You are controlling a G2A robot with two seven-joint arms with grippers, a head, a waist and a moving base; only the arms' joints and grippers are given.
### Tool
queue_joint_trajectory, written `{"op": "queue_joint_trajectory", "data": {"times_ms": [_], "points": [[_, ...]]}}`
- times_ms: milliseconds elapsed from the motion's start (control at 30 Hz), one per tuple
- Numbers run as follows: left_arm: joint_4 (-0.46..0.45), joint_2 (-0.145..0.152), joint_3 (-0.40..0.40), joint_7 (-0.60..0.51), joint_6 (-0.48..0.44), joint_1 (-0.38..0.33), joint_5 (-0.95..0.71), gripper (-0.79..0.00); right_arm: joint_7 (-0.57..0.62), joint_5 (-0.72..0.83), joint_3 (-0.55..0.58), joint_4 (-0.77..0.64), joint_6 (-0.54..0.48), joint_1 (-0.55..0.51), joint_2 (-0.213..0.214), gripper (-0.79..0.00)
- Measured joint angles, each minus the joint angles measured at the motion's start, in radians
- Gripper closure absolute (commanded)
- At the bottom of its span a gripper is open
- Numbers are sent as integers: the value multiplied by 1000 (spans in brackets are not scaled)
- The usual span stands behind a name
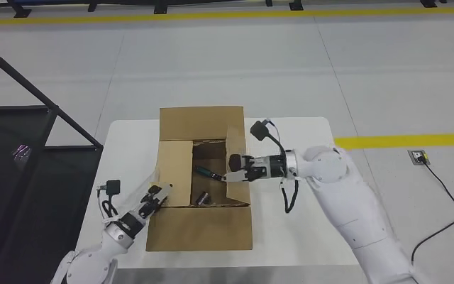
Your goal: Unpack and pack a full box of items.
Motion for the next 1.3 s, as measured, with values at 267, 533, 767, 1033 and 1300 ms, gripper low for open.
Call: {"op": "queue_joint_trajectory", "data": {"times_ms": [267,533,767,1033,1300], "points": [[15,17,-196,-90,-99,109,-141,-785,-24,20,-180,250,-18,135,-64,-785],[130,41,-252,-380,-228,176,-163,-785,-78,-5,-265,407,-22,207,-118,-785],[186,62,-218,-705,-281,168,-315,-785,-99,-2,-294,485,-47,241,-149,-785],[229,72,-172,-845,-241,111,-486,-785,-106,7,-308,537,-74,254,-170,-785],[184,82,-206,-919,-204,111,-710,-785,-107,17,-310,577,-98,263,-184,-785]]}}
